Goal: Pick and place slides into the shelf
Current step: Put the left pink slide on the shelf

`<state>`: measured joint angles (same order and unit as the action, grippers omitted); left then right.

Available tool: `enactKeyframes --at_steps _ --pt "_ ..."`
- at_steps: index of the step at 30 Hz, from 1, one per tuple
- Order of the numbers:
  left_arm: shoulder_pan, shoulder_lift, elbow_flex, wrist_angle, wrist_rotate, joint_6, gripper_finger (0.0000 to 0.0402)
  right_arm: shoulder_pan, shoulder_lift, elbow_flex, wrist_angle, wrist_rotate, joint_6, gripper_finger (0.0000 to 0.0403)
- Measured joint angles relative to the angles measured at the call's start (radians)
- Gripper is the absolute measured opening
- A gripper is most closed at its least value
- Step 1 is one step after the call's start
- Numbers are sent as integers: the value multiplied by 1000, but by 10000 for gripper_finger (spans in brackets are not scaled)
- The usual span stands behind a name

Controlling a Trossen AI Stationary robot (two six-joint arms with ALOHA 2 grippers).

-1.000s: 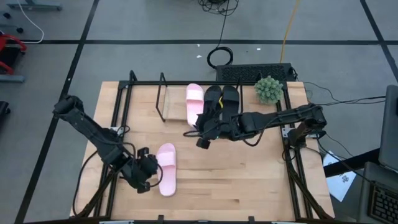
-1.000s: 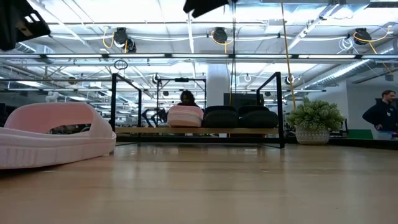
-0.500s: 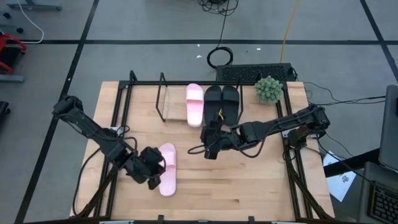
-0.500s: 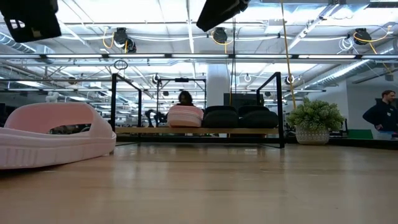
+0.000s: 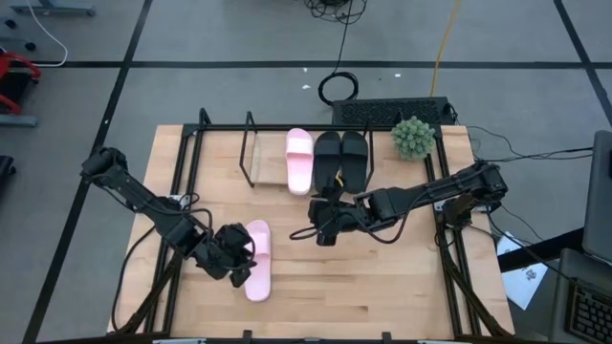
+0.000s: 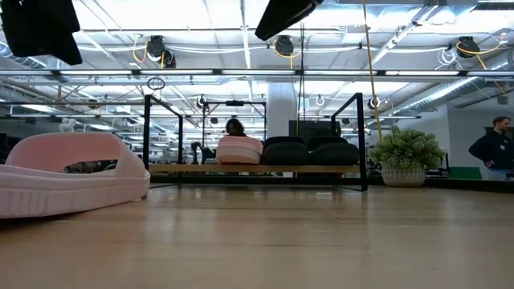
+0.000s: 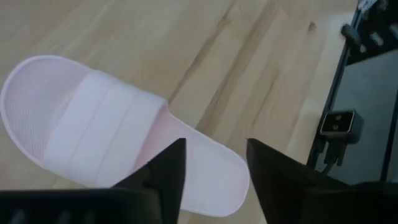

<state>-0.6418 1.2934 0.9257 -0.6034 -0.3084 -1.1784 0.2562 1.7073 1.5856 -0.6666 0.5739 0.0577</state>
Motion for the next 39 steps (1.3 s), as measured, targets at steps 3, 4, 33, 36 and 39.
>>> enactKeyframes --at_steps 3,4,33,36,39 --pt "-11 0 0 -8 8 32 186 0 0 0 0 1 -20 201" --pt "-16 0 0 -13 8 45 186 0 0 0 0 0 -25 201" --pt "-58 34 1 116 11 131 115 -35 0 0 4 1 -44 201" --pt "-58 34 1 163 52 64 115 -34 0 0 3 1 -44 201" --pt "-64 34 1 233 98 92 115 -34 0 0 3 0 -43 201"
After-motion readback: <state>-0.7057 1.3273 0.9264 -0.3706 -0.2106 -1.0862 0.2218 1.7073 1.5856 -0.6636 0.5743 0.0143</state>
